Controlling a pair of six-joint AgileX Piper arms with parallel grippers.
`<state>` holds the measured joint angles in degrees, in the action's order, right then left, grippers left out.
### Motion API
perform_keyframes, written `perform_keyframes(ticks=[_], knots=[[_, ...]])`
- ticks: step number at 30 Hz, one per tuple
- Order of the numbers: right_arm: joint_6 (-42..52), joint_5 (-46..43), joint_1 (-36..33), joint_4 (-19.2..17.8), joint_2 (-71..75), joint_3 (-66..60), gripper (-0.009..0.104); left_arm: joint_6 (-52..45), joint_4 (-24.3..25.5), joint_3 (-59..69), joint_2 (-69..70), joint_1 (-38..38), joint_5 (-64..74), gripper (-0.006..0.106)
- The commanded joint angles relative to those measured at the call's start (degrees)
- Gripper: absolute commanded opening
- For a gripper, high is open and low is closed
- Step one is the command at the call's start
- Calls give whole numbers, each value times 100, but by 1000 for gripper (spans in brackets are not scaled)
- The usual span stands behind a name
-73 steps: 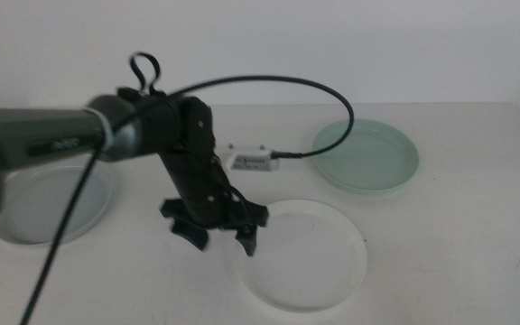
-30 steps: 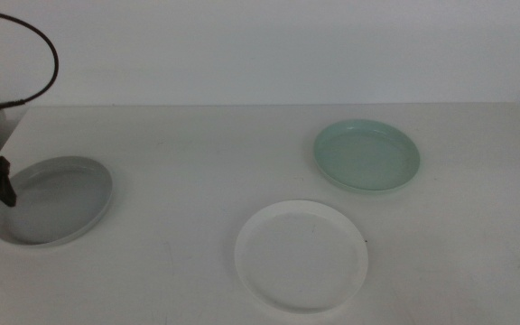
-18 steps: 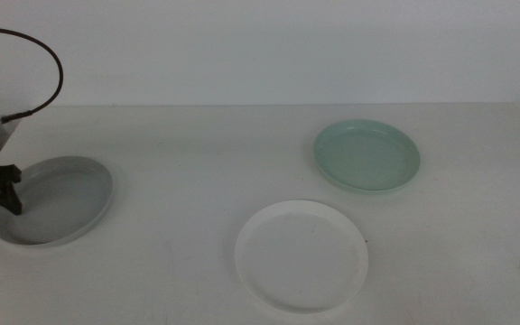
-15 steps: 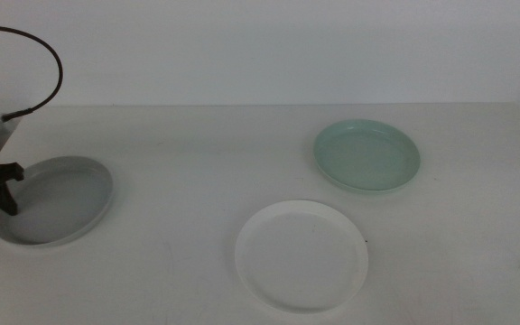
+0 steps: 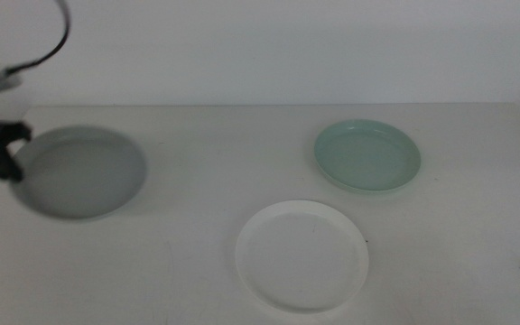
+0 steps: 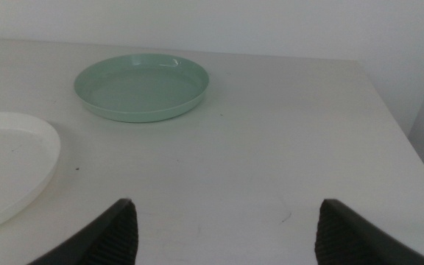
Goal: Stack the three bowls on top of each other.
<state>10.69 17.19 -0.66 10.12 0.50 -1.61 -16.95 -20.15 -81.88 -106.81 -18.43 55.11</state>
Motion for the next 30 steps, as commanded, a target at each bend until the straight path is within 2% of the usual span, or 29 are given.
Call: perform_keyframes(ticks=[1, 7, 16, 22, 30], knots=[[38, -466, 39, -24, 160, 32, 61, 209, -266, -118, 659, 409, 139, 0], [38, -466, 39, -24, 160, 32, 61, 643, -266, -123, 983, 1765, 250, 0], [38, -466, 39, -24, 160, 32, 61, 1185, -251, -123, 744, 3629, -138, 0], [38, -466, 39, -24, 160, 32, 61, 1369, -268, -123, 408, 4261, -516, 0], [38, -466, 39, -24, 160, 32, 61, 1369, -443, -123, 10, 4419, -656, 0]])
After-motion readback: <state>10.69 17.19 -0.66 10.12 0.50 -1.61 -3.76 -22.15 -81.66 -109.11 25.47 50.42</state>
